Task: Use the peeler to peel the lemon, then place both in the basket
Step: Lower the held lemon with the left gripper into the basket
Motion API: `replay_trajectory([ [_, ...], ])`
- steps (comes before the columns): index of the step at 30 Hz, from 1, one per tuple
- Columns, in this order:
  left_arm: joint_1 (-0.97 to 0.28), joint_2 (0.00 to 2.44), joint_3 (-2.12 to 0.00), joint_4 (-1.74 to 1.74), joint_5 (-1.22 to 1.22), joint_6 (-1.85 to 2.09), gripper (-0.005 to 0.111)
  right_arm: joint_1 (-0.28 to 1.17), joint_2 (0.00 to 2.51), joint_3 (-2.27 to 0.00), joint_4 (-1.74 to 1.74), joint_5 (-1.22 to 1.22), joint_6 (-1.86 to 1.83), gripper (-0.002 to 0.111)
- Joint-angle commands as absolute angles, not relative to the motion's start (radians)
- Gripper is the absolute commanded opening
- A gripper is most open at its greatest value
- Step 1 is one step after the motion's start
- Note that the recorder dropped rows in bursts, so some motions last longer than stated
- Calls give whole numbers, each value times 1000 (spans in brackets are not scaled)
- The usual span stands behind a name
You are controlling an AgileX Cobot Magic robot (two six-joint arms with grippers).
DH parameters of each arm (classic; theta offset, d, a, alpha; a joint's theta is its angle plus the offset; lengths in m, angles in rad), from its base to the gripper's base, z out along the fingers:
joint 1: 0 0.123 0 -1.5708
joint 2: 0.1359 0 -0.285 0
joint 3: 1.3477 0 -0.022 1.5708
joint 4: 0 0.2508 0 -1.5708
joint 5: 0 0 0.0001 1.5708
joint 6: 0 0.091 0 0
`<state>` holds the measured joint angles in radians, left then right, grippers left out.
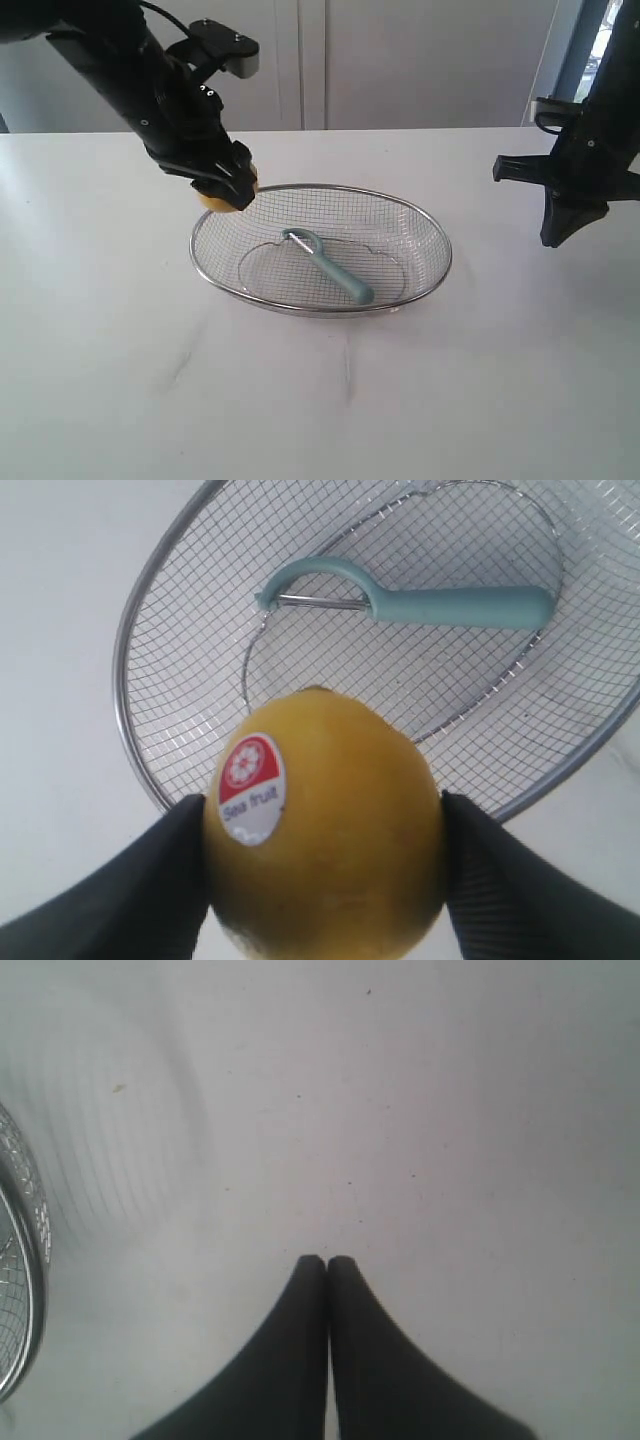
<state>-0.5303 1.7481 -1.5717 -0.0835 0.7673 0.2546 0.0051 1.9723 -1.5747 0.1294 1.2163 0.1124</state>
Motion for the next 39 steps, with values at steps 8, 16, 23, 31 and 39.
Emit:
replay_trajectory([
  [8, -543, 1880, -1691, -12, 814, 202, 0, 0, 1962, -1580, 122, 1221, 112, 0],
  [16, -553, 1980, -1708, -31, 778, 202, 0, 0, 1962, -1580, 122, 1221, 112, 0],
  [23, -561, 2048, -1708, -48, 754, 204, 0, 0, 1962, -1580, 122, 1221, 112, 0],
  [31, -561, 2078, -1708, -57, 729, 204, 0, 0, 1962, -1580, 122, 1221, 112, 0],
  [39, -561, 2084, -1708, -57, 733, 204, 1, 0, 1962, -1580, 122, 1221, 112, 0],
])
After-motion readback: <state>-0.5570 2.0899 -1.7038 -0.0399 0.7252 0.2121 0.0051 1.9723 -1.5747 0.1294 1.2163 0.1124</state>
